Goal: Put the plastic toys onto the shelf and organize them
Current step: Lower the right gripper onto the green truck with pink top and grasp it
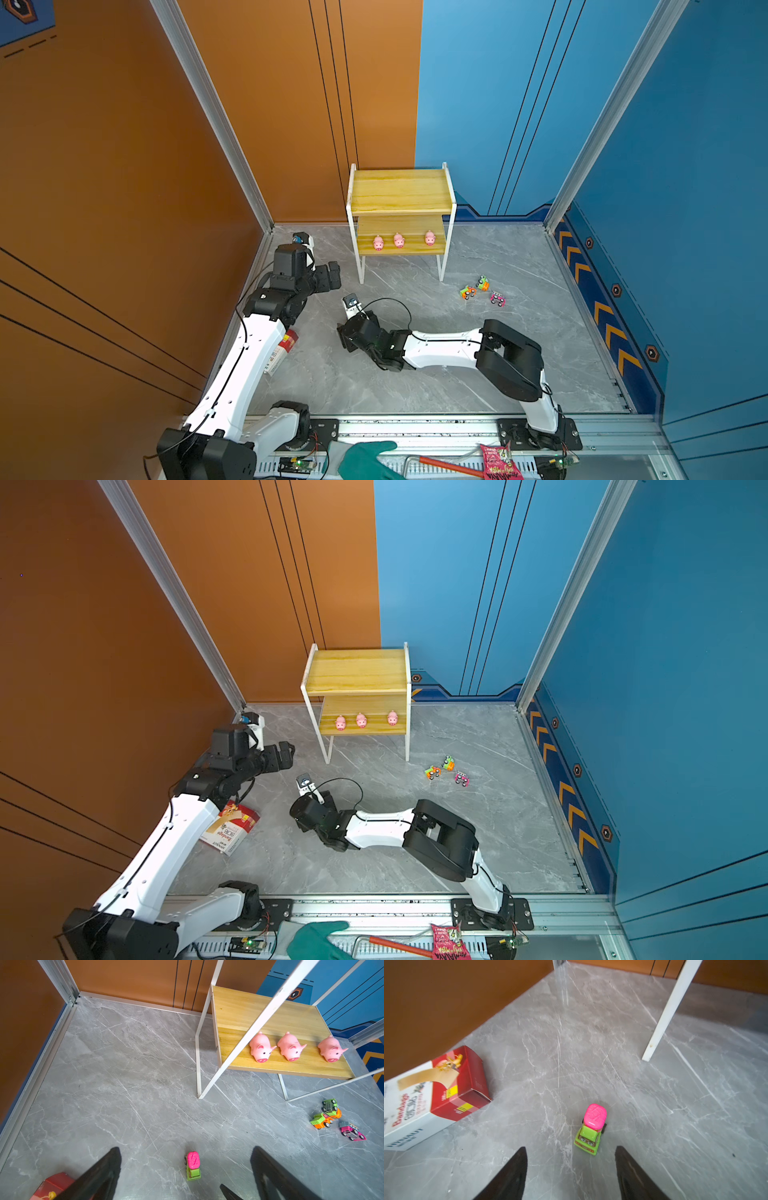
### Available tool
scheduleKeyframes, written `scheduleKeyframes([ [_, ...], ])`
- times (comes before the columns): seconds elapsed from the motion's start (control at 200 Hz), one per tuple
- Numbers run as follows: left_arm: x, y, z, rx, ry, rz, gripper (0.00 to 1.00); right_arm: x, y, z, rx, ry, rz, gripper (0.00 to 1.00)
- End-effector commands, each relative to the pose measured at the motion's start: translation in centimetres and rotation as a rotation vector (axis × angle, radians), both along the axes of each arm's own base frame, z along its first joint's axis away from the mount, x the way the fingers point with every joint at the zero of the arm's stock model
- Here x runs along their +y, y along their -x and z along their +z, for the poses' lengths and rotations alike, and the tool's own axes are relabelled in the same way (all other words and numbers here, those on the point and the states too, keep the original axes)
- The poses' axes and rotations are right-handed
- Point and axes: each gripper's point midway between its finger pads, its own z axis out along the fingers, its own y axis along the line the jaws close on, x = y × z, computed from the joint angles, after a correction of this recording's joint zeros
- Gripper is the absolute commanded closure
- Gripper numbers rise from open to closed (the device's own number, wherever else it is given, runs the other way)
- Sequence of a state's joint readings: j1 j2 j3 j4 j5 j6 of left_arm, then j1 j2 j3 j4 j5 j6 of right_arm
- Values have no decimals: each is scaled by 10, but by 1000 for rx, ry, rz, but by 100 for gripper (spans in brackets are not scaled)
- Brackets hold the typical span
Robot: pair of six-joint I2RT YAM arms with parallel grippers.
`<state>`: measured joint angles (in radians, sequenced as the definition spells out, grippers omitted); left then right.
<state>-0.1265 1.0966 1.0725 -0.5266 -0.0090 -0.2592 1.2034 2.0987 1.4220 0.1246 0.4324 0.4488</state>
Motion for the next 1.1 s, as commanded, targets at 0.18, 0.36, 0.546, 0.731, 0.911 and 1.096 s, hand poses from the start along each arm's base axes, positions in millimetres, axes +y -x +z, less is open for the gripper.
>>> scheduleKeyframes([
  [0.18,13,6,3,1,62,42,2,-12,-15,-38,86,152,-115,39],
  [0.36,16,9,3,-4,61,62,2,-8,-28,-50,138,135,-141,42],
  [0.546,17,8,0,4,62,67,2,-5,-38,-60,165,131,-162,45],
  [0.731,16,7,-3,13,63,66,2,3,-43,-69,170,126,-164,46],
  [0.911,17,6,-4,17,60,67,2,3,-45,-73,169,130,-167,50],
  [1.096,17,7,-5,17,59,69,2,4,-48,-75,152,135,-150,56],
])
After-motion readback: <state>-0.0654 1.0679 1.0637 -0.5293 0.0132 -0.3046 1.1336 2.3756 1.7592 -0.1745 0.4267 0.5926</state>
